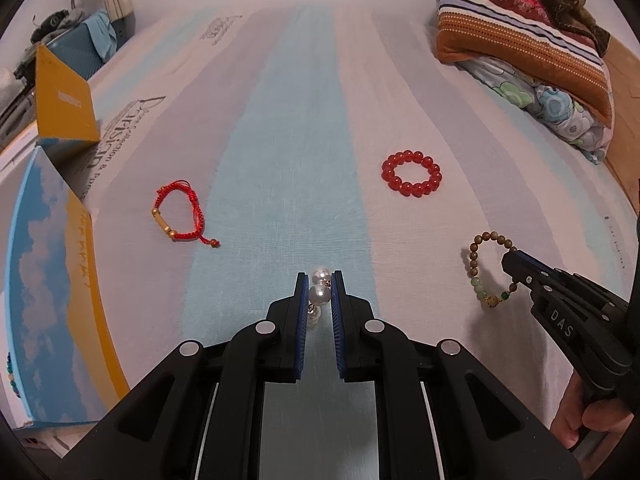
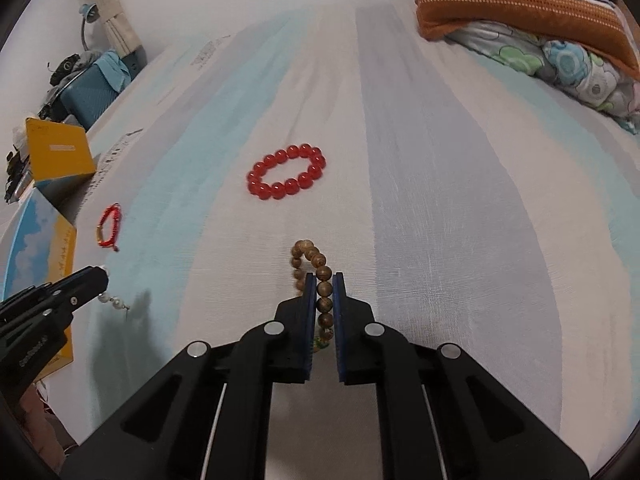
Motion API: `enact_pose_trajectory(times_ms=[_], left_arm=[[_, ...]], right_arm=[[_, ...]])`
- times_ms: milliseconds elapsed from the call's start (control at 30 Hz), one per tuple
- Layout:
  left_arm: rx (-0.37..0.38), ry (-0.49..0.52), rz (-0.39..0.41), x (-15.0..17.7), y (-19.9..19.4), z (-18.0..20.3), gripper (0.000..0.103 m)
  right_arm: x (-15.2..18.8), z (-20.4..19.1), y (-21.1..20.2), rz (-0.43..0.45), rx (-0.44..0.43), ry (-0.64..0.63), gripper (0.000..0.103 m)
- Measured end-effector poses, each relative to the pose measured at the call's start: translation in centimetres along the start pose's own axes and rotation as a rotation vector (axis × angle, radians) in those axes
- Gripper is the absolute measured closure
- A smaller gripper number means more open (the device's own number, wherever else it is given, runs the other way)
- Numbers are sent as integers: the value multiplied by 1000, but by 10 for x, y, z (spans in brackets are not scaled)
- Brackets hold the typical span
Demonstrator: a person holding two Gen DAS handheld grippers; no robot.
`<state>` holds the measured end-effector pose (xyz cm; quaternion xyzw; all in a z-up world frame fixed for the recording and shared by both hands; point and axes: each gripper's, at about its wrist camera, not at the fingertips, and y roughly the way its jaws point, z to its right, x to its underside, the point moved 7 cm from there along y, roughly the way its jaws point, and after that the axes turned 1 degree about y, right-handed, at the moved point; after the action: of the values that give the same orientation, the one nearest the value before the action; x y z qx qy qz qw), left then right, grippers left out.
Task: Organize jewelry
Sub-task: 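Carry the pearl strand and brown wooden bracelet into the white box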
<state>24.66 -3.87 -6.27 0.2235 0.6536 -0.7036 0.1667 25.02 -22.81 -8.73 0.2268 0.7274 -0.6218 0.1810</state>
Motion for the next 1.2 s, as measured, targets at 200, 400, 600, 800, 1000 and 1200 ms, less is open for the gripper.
enact_pose_trajectory(times_ms=[200,400,600,800,1000,1200], left_arm=[[0,1,11,0,-11,1,92],[5,4,25,0,-23,4,92],[8,9,46,0,-39,6,92],[11,10,68,0,-57,6,92],[10,16,93,3,-77,5,92],[16,-3,118,3,-98,-4,92]], right_arm=[[-2,-1,-15,18,2,2,96],[-4,-3,-30,36,11,0,96],[-6,-8,-47,62,20,-7,96],[-7,-12,-67,86,23,-4,96],[-7,-15,-85,110,25,0,96],[-10,-19,-100,132,32,4,96]])
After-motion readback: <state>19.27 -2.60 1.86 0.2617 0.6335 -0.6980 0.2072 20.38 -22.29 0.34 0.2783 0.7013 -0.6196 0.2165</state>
